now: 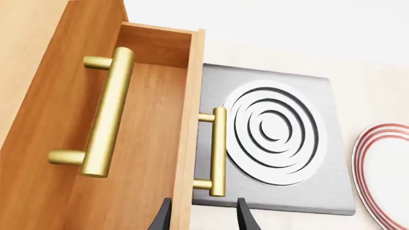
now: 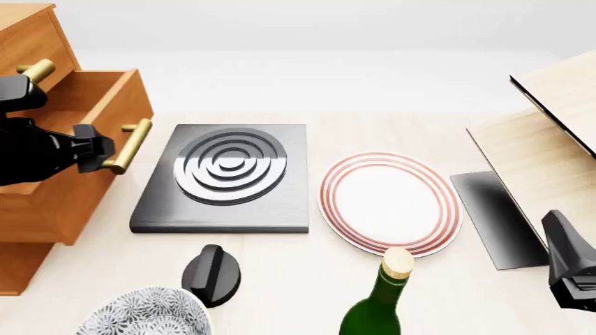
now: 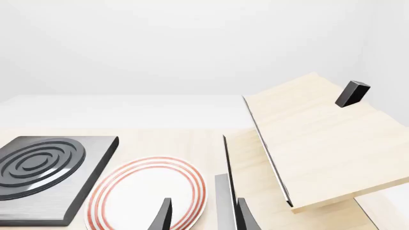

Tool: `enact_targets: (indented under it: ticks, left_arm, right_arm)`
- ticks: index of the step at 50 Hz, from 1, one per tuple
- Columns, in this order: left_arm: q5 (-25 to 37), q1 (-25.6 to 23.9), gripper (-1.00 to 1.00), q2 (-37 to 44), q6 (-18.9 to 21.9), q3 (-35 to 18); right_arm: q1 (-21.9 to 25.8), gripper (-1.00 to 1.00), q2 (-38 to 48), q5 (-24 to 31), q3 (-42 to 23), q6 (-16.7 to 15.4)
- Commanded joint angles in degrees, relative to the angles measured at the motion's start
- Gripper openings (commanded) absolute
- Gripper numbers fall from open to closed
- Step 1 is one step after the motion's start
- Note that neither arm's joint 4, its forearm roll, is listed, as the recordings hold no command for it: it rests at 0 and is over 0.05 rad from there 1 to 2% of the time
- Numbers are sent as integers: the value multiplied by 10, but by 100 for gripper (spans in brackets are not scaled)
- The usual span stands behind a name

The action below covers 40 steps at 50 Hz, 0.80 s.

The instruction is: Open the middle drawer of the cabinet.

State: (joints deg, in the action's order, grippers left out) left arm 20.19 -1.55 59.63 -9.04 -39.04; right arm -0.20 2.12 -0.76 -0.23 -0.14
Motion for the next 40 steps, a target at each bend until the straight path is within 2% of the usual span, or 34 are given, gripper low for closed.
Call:
enact_targets:
  ticks: [1, 39, 40]
  left_arm:
    - [6, -26, 100, 0, -3, -1]
    - [2, -107, 100, 16, -16, -21]
    - [-9, -144, 100, 37, -28, -28]
  right_arm:
    - [0, 100, -5, 2, 0, 1]
    - [0, 100, -5, 2, 0, 1]
    - [0, 100, -5, 2, 0, 1]
